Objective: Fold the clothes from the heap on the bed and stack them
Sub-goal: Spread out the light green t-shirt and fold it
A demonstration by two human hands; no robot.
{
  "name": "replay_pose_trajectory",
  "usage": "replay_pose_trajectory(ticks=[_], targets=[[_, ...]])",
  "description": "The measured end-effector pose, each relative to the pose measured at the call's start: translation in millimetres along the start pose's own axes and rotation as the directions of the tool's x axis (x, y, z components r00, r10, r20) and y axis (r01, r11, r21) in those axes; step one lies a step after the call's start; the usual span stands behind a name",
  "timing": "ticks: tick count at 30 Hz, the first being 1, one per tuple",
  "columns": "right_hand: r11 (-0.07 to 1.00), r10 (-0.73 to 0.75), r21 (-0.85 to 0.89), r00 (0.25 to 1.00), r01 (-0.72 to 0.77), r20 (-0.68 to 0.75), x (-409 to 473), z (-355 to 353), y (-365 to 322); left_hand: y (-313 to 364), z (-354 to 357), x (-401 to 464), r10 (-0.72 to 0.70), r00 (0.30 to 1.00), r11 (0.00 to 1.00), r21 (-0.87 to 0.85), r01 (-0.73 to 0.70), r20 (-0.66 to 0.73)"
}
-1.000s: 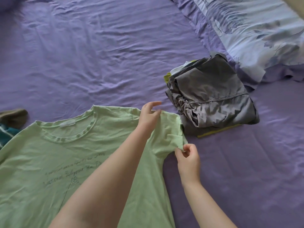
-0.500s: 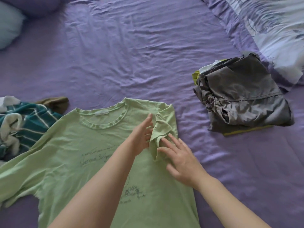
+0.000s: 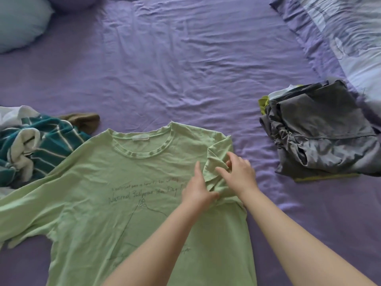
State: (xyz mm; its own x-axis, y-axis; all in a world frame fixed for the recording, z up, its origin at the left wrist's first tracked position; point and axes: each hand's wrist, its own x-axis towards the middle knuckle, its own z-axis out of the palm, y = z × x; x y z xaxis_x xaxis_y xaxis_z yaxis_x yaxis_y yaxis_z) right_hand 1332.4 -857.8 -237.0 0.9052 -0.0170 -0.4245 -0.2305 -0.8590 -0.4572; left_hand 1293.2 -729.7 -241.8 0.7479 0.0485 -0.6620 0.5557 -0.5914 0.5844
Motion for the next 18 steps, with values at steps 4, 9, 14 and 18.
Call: replay_pose_trajectory(ticks=[4,9,14,18], targets=[[0.996,0.081,0.027,0.996,-0.081,-0.025,20.5,-21.2,-20.9,-4.9,-5.0,-8.3,0.045,0.996,0.992,-0.117,-0.054,-0.076],[0.644,0.048,0.710,0.941,-0.286,0.336,28.2,-32.6,-59.7,-16.7,-8.4,-21.2,-0.123,0.991,0.796,-0.602,0.070,-0.047],[0.954,-0.100,0.284,0.995,0.092,0.016,13.8,-10.0,-35.1,-37.3,0.0,-42.9,-0.187,0.955,0.920,-0.382,0.088,-0.229],[0.879,-0.340,-0.323,0.936,0.351,0.094,-7.7,26.1,-2.7,-49.8,6.0,-54.3,-0.070,0.919,0.995,0.034,0.091,-0.388]])
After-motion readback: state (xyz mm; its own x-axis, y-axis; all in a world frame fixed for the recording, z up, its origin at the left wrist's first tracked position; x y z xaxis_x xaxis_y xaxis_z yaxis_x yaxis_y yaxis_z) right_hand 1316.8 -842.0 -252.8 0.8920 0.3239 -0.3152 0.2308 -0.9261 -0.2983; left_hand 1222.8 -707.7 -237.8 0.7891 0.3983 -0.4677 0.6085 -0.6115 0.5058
